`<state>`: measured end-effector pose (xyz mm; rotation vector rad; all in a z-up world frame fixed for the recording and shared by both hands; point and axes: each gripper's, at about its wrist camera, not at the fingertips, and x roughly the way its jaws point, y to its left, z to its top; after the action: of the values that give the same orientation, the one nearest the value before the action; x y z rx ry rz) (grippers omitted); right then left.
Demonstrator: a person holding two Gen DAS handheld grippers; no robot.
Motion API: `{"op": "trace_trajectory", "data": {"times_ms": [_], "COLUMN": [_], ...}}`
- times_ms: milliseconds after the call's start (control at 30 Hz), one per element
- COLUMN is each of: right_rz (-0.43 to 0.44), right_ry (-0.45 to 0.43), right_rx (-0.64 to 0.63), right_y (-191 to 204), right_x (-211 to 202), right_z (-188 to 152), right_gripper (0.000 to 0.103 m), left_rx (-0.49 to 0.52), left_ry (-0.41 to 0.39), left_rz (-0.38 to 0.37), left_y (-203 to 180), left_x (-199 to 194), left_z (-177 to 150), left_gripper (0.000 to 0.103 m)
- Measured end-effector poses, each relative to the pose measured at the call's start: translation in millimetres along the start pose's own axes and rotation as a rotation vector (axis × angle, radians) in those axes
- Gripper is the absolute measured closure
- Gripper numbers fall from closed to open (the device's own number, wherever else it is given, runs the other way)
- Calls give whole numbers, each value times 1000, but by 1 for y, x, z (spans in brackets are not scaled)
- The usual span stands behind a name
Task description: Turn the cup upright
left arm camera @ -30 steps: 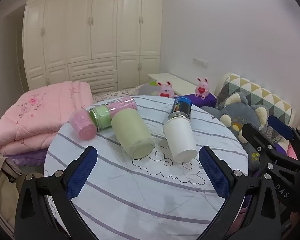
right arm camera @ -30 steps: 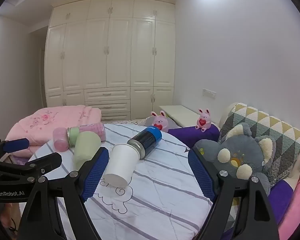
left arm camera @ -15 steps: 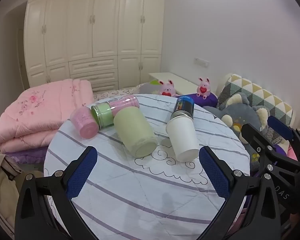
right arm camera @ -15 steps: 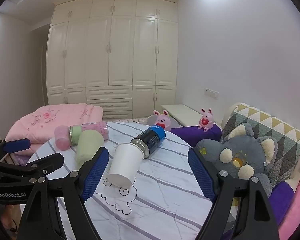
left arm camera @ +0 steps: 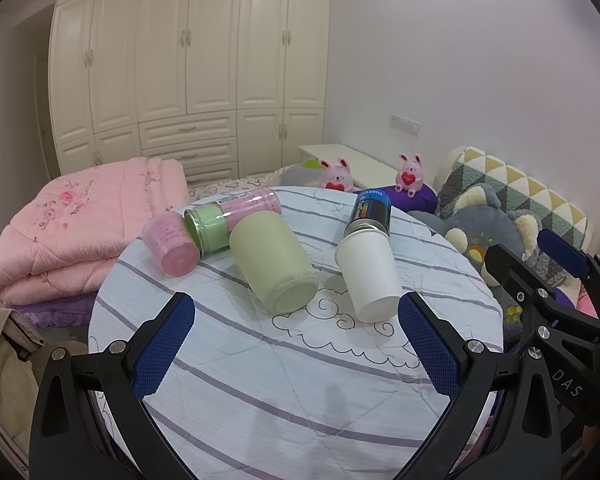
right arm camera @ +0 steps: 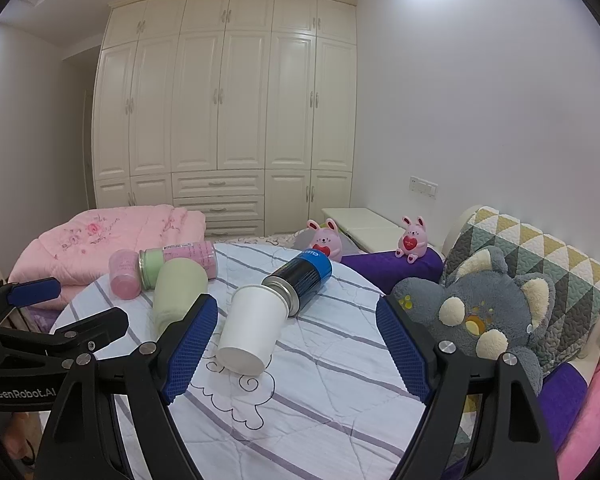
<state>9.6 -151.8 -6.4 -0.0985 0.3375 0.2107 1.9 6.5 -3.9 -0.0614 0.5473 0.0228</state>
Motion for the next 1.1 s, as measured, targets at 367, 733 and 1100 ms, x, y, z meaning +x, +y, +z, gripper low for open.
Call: {"op": "trace_trajectory", "data": {"times_ms": [367, 733, 1100], "right_rz": [-6, -15, -43], "right_ry": [1, 24, 67], "right_rx": [-2, 4, 30], "right_y": [0, 0, -3], "right_x": [1, 6, 18], "right_z": [0, 0, 0], "right_gripper": [20, 20, 20], "left_rx": [-2, -7, -6], "left_ry": [-3, 14, 43], "left_rz": [9, 1, 1], "left_y": [2, 2, 1], "left_x": [1, 12, 30], "left_z": [-1, -1, 1], "left_gripper": [0, 0, 0]}}
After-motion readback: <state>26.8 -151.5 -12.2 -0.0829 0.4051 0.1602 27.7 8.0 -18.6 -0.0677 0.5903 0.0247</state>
